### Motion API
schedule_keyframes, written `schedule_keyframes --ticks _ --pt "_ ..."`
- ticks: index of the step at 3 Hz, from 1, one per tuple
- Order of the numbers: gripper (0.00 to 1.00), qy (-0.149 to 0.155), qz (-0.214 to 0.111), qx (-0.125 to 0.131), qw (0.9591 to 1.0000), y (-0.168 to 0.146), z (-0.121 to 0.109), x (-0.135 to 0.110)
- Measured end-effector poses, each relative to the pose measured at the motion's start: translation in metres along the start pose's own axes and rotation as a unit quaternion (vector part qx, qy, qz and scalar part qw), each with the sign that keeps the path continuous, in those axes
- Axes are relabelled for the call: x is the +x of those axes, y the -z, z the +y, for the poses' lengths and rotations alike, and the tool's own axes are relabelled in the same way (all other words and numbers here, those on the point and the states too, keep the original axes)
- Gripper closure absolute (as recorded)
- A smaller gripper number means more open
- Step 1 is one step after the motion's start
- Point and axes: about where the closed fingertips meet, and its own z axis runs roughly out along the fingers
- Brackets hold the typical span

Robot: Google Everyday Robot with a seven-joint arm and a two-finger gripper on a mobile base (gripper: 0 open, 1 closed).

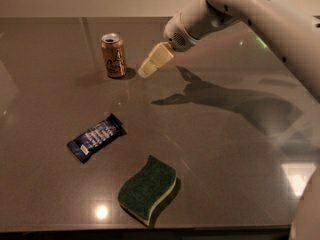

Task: Move orange can near sponge

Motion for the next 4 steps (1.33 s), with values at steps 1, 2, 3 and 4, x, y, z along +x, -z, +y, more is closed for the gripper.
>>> schedule_keyframes --ticks 1,2,3,4 --pt "0.0 -0.003 -0.014 0.0 0.9999 -0.025 -0.003 -0.025" --pt "0.0 0.001 -0.033 0.007 0.9994 -0.047 -0.005 -0.05" --pt "0.0 -0.001 -0.047 0.011 0.9989 -0.065 -0.01 -0.068" --pt "0.0 -0.004 -0.058 0.002 0.9983 -0.081 -0.007 -0.082"
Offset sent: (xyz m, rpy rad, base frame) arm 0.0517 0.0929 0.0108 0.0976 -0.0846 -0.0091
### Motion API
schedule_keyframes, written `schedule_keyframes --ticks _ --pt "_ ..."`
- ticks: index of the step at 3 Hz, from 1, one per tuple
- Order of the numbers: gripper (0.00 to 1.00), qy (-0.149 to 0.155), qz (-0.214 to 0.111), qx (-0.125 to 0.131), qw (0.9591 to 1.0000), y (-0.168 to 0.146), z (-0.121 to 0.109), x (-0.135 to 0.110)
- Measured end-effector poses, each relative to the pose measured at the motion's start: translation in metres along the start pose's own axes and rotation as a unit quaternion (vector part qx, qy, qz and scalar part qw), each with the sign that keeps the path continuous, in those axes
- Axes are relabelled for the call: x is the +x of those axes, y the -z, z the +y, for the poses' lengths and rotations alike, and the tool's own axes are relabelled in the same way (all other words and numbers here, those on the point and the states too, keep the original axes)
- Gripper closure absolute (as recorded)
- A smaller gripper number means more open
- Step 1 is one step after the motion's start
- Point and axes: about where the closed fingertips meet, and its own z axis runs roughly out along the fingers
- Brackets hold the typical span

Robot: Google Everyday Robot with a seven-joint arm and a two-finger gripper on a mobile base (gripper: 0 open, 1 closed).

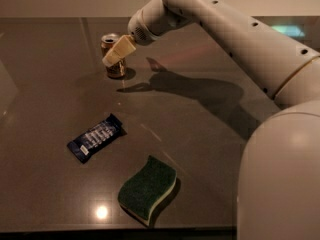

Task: Move orange can near sponge

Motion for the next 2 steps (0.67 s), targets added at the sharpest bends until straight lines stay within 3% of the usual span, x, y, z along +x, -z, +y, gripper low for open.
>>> schedule_keyframes --ticks 1,2 --pt "0.15 -0.001 -0.007 -0.011 0.9999 -0.0131 0.0053 -0.0067" --pt "0.4 0.001 -0.017 -0.02 0.9996 -0.0185 0.0082 -0.0121"
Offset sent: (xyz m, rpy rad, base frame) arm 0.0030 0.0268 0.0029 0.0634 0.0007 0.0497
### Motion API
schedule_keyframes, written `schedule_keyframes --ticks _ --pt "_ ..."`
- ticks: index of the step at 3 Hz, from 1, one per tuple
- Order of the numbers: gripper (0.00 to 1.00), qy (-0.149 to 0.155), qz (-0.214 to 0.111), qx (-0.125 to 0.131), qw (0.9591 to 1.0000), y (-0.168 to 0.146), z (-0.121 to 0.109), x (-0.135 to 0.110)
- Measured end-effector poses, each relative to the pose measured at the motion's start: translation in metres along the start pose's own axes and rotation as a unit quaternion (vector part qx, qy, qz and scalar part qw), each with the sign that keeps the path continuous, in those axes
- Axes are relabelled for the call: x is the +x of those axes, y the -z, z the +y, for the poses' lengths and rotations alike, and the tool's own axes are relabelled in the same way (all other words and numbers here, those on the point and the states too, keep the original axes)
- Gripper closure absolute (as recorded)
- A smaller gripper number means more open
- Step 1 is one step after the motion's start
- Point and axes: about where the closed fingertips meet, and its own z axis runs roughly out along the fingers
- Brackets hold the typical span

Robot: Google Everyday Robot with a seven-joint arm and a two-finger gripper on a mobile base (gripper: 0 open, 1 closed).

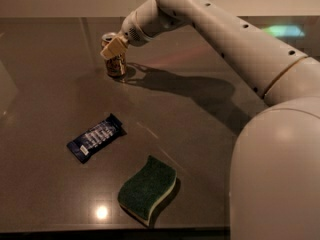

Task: Move orange can near sponge

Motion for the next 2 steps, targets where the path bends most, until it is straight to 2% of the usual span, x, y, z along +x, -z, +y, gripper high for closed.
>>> schedule_keyframes --ticks 1,2 --pt "0.62 0.001 -0.009 -0.009 0.9999 0.006 0.004 -0.001" --pt "0.86 0.011 -0.004 -0.015 0.9998 0.025 0.013 0.003"
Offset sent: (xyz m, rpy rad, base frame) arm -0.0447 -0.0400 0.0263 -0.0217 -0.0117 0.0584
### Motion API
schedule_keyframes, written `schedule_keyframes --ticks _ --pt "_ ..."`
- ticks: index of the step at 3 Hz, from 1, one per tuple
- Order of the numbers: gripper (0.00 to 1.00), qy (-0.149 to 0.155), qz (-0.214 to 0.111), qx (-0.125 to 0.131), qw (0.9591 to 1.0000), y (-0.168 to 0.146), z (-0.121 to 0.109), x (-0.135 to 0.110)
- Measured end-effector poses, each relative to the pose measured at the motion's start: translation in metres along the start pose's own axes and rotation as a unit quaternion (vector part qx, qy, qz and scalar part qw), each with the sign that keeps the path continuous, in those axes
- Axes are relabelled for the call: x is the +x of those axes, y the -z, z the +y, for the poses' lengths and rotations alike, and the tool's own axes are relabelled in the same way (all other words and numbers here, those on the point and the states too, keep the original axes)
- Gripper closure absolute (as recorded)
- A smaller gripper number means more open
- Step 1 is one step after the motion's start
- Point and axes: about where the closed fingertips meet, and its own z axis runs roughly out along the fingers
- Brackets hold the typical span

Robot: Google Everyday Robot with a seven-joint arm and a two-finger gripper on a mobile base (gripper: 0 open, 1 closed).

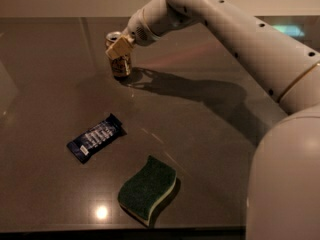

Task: Move orange can near sponge

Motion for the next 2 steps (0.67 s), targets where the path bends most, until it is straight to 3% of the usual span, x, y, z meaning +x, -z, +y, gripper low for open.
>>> schedule_keyframes --ticks 1,2 --pt "1.0 0.002 0.012 -0.013 0.9998 0.032 0.018 0.013" --pt "1.0 -0.003 0.029 -0.027 0.9992 0.075 0.037 0.034"
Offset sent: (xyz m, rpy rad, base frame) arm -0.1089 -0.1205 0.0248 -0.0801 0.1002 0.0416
